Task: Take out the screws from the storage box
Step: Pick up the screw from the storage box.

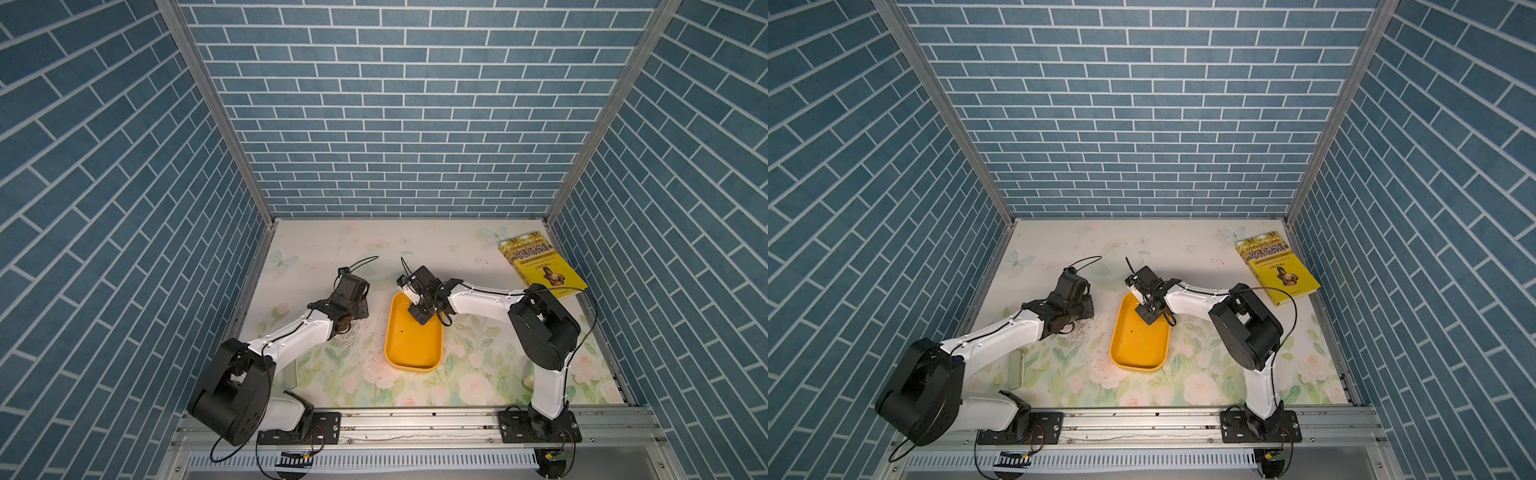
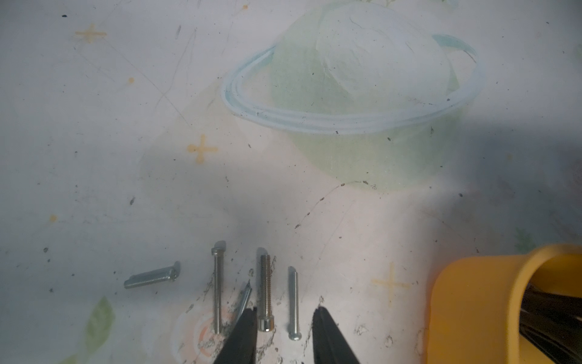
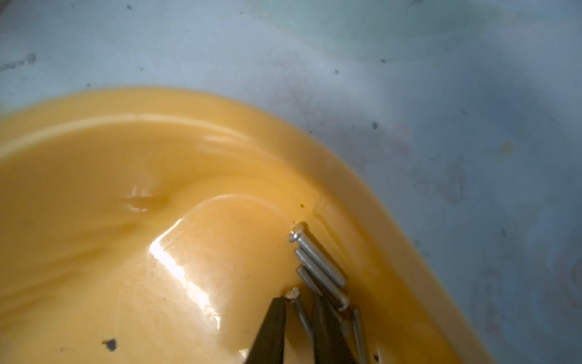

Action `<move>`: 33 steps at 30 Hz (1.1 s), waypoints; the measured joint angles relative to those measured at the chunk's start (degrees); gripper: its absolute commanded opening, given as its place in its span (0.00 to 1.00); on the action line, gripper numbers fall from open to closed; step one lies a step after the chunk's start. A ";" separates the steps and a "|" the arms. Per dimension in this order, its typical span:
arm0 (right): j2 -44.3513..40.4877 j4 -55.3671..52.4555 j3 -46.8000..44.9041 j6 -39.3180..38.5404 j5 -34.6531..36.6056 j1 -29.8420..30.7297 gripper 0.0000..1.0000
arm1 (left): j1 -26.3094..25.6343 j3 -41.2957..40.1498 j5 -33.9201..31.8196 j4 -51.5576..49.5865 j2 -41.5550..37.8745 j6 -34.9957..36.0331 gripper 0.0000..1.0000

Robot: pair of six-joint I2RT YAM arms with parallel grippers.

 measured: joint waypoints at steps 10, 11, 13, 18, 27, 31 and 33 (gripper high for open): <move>1.22 -1.70 2.05 0.20 -1.66 0.04 0.13 | 0.02 0.00 -0.17 0.00 0.00 0.00 0.33; 1.42 -1.97 2.36 0.22 -1.70 0.04 0.13 | 0.00 0.00 -0.17 0.00 0.00 0.00 0.33; 1.79 -2.25 2.82 0.61 -1.77 0.09 0.12 | 0.02 0.00 -0.17 0.00 0.00 0.00 0.34; 1.92 -2.51 3.26 1.03 -1.86 0.37 0.00 | 0.02 -0.02 -0.11 0.11 0.00 0.02 0.51; 2.08 -2.67 4.22 0.52 -2.08 0.87 0.00 | 0.02 -1.29 -0.83 0.20 -4.66 0.39 0.54; 0.57 -1.86 4.20 -0.68 -3.08 1.16 0.00 | 0.02 -1.38 -1.81 0.26 -6.38 0.42 0.53; -1.31 -1.11 4.20 -1.44 -3.15 1.22 0.00 | 0.02 -1.75 -1.99 0.39 -7.28 0.44 0.53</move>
